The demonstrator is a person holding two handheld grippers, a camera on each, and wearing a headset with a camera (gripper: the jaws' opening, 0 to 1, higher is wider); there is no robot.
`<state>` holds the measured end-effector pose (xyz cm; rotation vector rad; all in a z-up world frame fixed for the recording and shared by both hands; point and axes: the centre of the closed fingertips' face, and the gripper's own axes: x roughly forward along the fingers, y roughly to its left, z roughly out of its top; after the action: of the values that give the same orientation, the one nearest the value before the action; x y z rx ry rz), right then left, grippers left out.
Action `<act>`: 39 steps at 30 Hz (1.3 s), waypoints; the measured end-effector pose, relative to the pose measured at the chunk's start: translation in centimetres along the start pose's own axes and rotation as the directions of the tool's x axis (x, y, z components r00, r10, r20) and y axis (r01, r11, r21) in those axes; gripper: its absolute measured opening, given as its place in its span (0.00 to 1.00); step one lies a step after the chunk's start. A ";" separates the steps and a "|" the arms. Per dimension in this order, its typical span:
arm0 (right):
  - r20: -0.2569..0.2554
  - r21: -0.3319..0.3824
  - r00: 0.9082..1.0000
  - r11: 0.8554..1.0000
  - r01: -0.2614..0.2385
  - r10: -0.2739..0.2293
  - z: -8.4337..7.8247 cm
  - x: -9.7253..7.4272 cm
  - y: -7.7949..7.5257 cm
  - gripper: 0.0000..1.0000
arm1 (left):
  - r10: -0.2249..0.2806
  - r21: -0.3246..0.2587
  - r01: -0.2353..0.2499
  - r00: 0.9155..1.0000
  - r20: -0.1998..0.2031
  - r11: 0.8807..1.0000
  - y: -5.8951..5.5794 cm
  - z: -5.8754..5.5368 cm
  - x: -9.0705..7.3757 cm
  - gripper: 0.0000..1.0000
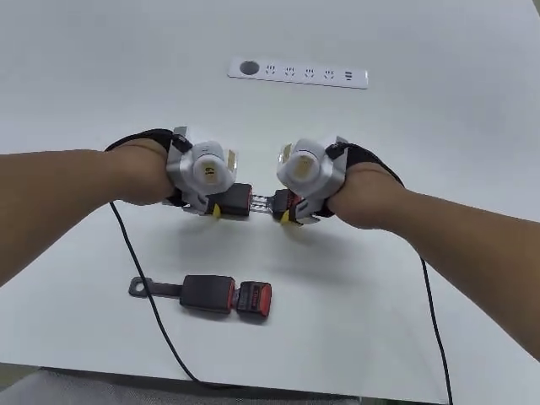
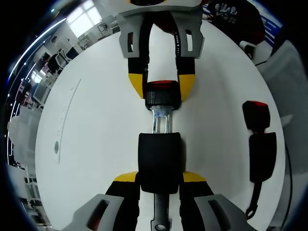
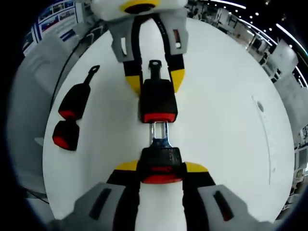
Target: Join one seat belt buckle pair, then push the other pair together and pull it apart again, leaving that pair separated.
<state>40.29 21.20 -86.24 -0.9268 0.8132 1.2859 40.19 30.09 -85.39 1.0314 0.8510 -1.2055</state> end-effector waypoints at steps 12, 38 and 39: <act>0.026 -0.041 0.999 0.998 0.042 -0.041 1.4 0.4 0.0 0.33 | 0.017 -0.010 -0.017 1.000 0.005 1.000 0.0 0.0 -0.2 0.32; 0.133 -0.019 0.991 1.000 0.017 -0.015 3.6 0.8 0.3 0.31 | -0.014 0.000 0.014 0.999 0.032 1.000 0.0 0.0 0.1 0.30; 0.134 -0.019 0.991 1.000 0.017 -0.015 3.6 0.7 0.3 0.31 | -0.014 -0.001 0.014 0.999 0.034 1.000 0.0 0.0 0.1 0.30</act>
<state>40.01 24.78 -85.42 -0.8517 0.6885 1.3293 40.22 30.08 -85.52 1.0032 0.8337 -1.2307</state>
